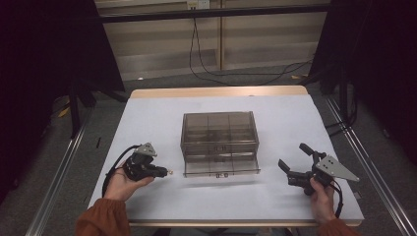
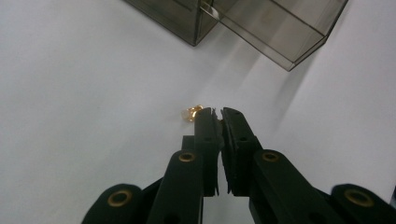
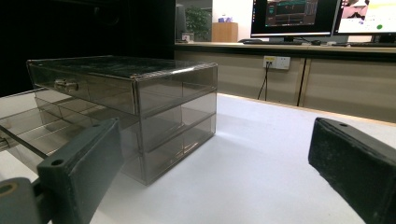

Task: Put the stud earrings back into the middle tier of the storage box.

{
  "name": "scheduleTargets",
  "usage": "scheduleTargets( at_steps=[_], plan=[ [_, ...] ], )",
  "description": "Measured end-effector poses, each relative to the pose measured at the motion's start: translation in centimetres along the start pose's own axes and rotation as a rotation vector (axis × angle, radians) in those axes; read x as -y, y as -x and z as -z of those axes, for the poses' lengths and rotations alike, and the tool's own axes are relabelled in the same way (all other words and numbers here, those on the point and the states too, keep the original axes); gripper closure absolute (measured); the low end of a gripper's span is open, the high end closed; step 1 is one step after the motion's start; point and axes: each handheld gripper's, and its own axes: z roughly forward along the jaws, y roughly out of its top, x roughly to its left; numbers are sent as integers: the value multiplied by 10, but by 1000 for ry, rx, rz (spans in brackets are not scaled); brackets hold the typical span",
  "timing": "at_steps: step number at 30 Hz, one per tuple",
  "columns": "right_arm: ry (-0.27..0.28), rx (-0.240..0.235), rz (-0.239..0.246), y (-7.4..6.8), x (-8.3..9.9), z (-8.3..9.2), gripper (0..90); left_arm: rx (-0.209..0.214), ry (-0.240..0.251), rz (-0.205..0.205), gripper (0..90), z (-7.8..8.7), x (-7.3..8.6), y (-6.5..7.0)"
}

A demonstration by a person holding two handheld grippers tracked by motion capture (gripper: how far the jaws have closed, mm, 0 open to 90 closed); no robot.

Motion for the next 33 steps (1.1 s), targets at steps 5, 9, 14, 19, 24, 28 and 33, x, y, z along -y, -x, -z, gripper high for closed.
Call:
scheduleTargets(
  at_steps=[5,9,14,19,24,28,33],
  plan=[
    [0,0,0,0,0,0,27,5,69,16,857,7,3,6],
    [-1,1,-2,0,0,0,27,6,133,17,857,13,2,12],
    [0,1,0,0,0,0,27,17,184,7,856,16,-2,18],
    [-1,1,-2,0,0,0,27,21,225,-1,856,19,-11,23],
    [0,0,-3,0,0,0,27,34,246,-18,857,19,-21,30],
    [-2,2,-4,0,0,0,27,47,258,-36,856,16,-32,34],
    [-1,2,-3,0,0,0,27,65,260,-60,856,13,-43,40]
  ],
)
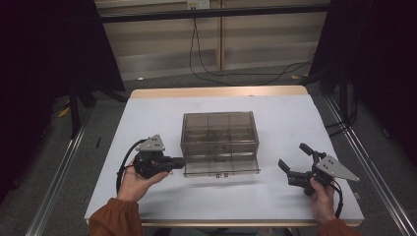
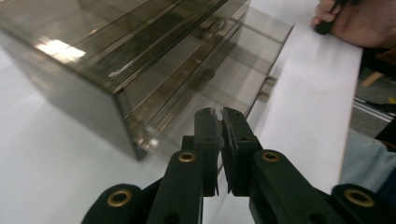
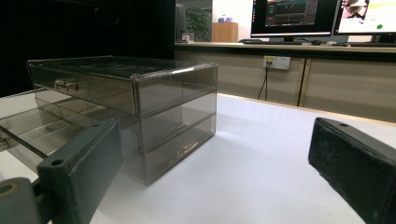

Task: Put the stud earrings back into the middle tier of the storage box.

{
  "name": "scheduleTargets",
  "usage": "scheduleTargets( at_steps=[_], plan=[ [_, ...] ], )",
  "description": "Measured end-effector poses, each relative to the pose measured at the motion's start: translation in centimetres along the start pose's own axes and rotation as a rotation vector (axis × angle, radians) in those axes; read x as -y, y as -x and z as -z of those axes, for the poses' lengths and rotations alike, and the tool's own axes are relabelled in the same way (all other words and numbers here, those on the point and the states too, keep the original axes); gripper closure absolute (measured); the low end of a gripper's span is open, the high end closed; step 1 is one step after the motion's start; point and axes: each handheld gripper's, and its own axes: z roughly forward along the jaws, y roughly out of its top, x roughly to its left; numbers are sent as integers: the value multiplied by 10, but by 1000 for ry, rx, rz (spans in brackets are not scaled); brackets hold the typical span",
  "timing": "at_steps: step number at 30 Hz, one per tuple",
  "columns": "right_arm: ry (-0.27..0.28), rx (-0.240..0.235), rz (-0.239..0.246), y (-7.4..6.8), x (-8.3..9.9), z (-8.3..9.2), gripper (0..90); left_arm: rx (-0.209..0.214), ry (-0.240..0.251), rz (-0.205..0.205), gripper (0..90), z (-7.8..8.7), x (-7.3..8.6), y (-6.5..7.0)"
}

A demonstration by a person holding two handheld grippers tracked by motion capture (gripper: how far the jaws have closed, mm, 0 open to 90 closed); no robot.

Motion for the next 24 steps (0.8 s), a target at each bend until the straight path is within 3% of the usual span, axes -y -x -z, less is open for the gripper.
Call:
scheduleTargets(
  at_steps=[6,13,14,16,20,24],
  plan=[
    [0,-2,1,0,0,0,27,23,-16,-40,856,-13,-18,7],
    [0,-2,1,0,0,0,27,41,-31,-53,856,-29,-29,12],
    [0,-2,1,0,0,0,27,36,-52,-56,856,-30,-31,13],
    [1,-2,1,0,0,0,27,49,-42,-57,856,-34,-34,14],
    [0,-2,1,0,0,0,27,45,-76,-74,856,-42,-40,16],
    [0,-2,1,0,0,0,27,49,-135,-124,856,-53,-53,20]
  ],
)
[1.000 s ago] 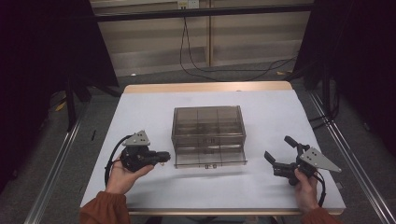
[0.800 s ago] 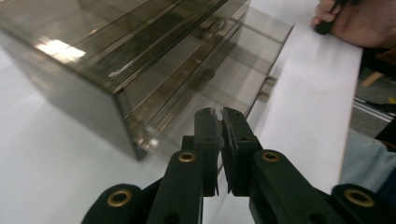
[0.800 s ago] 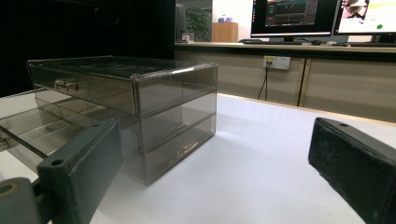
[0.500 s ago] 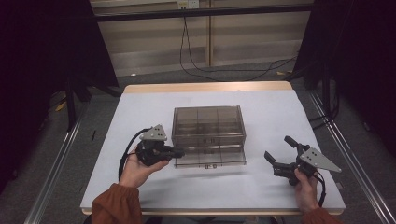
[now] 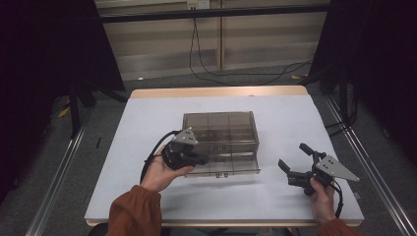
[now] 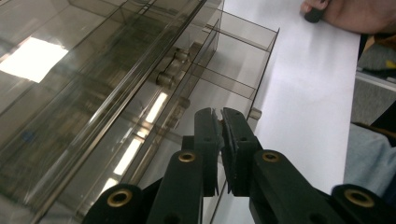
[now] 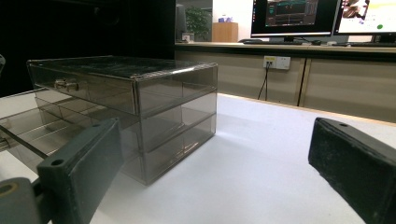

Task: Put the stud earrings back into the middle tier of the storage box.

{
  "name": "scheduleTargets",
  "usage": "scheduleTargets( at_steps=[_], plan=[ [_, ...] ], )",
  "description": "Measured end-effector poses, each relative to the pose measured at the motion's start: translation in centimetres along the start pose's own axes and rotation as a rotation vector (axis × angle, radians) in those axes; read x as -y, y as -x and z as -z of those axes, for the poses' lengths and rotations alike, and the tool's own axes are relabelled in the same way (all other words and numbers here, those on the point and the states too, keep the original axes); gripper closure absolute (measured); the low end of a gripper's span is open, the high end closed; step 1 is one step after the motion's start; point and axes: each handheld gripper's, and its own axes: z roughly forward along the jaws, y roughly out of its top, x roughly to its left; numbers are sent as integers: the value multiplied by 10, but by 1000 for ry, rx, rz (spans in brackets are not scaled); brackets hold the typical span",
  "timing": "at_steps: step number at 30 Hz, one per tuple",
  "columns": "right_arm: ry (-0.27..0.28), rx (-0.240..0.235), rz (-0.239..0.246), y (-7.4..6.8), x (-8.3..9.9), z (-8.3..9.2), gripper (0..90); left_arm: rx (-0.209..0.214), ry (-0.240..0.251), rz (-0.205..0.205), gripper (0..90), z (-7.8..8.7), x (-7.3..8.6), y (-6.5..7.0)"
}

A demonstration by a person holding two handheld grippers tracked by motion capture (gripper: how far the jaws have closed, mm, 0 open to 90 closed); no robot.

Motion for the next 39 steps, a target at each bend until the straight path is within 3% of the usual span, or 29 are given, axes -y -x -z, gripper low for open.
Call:
scheduleTargets(
  at_steps=[5,13,21,22,24,27,29,33,35,39],
  plan=[
    [0,-1,1,0,0,0,27,5,-33,-24,856,-8,-10,1],
    [0,-2,0,0,0,0,28,23,-153,-76,856,-29,-27,6],
    [0,-2,1,0,0,0,27,28,-237,-121,856,-38,-41,5],
    [0,-2,0,0,0,0,28,27,-271,-128,856,-42,-44,6],
    [1,0,0,0,0,0,27,44,-298,-130,856,-46,-46,6],
    [0,-2,0,0,0,0,27,24,-321,-134,856,-51,-47,6],
    [0,-2,2,0,0,0,28,32,-366,-158,856,-55,-48,3],
    [0,-3,0,0,0,0,29,27,-418,-142,855,-66,-48,1],
    [1,-3,4,0,0,0,29,27,-473,-158,855,-74,-51,-1],
    [1,-3,0,0,0,0,29,19,-496,-168,854,-79,-53,2]
  ],
)
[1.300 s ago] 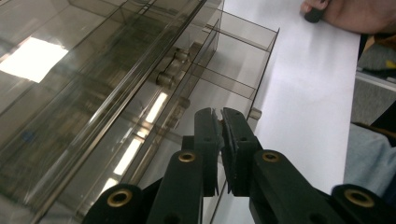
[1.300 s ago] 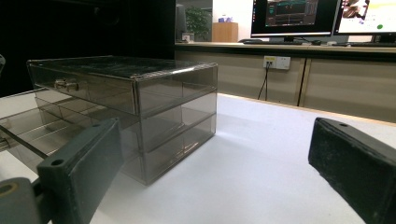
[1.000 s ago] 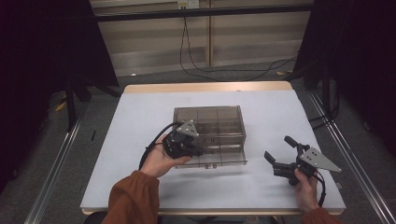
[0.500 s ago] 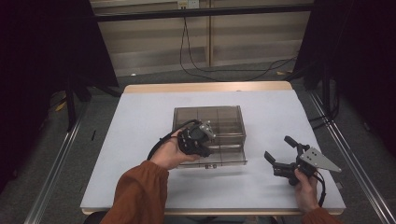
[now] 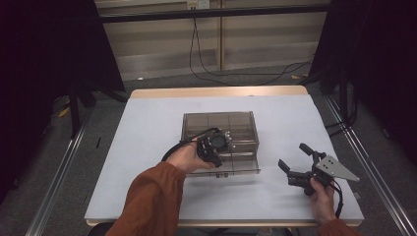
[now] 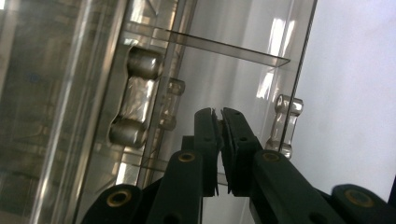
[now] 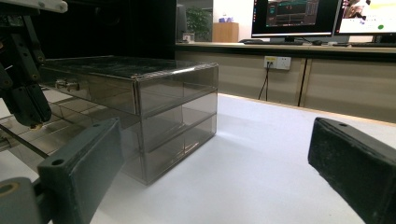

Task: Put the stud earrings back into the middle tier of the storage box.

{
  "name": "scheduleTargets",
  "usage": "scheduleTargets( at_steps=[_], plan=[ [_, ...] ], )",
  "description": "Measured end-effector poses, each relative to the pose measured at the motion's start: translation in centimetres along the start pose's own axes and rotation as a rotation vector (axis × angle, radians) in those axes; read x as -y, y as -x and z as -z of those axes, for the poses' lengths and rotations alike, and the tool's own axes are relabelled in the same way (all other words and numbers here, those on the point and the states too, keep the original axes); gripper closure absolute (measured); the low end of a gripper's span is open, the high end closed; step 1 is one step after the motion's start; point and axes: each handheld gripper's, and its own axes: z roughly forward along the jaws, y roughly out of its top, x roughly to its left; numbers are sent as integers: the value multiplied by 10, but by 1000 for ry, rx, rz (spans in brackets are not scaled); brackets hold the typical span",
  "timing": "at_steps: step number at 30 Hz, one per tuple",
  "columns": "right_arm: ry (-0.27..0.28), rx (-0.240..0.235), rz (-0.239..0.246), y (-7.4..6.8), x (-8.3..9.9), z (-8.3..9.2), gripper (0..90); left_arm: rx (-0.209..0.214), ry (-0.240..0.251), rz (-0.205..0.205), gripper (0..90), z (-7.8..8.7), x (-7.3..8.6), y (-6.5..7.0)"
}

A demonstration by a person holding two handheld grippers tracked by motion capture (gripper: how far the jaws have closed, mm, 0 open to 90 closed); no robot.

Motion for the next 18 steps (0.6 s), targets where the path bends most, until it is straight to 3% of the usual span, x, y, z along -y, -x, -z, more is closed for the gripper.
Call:
scheduleTargets(
  at_steps=[2,8,12,18],
  plan=[
    [1,0,3,0,0,0,29,-3,-23,-8,850,-3,-3,1],
    [0,1,4,0,0,0,29,-8,-25,4,814,-5,-4,-1],
    [0,1,4,0,0,0,29,-25,4,24,773,-2,-3,0],
    [0,2,4,0,0,0,29,-8,78,53,753,8,5,-2]
  ],
)
